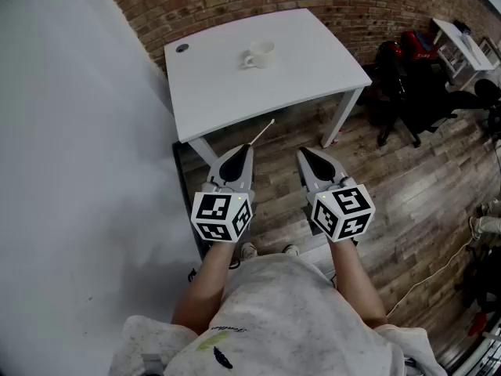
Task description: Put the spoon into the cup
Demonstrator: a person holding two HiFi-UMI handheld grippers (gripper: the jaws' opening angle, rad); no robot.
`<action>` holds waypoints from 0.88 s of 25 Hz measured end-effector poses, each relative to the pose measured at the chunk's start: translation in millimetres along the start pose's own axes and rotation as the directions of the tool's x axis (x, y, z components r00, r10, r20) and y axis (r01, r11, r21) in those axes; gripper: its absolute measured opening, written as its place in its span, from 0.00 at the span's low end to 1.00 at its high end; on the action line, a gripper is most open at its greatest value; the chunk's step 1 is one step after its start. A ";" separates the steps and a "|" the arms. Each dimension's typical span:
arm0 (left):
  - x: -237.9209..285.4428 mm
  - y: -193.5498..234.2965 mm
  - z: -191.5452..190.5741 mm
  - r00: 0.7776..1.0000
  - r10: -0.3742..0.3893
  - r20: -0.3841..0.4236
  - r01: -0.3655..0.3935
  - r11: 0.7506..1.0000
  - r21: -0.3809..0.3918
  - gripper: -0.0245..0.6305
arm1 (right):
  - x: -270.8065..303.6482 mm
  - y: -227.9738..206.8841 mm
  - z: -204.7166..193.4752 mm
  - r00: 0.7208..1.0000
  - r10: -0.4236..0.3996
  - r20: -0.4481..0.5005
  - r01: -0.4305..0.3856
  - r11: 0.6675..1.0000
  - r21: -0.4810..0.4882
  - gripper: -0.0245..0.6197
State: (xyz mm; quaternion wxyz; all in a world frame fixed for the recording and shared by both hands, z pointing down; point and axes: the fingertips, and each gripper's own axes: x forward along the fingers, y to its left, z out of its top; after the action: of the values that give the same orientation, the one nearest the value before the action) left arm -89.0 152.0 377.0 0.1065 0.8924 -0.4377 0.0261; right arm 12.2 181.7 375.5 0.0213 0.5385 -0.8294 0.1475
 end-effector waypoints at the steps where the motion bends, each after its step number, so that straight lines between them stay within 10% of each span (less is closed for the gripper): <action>1: 1.6 -3.1 -0.3 1.000 0.000 0.000 0.000 1.000 0.000 0.04 | -1.8 -2.7 -0.1 1.000 0.003 0.001 -0.003 1.000 0.004 0.05; 22: 52.0 -41.0 -4.0 0.999 0.043 -0.017 -0.042 0.998 0.039 0.04 | -8.5 -60.4 -3.4 0.998 0.068 -0.016 -0.068 0.998 0.014 0.05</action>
State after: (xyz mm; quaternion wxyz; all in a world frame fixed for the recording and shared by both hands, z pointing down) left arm -24.5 136.9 381.4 0.0928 0.8845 -0.4550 0.0449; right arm 69.7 167.4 390.5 0.0196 0.5089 -0.8459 0.1585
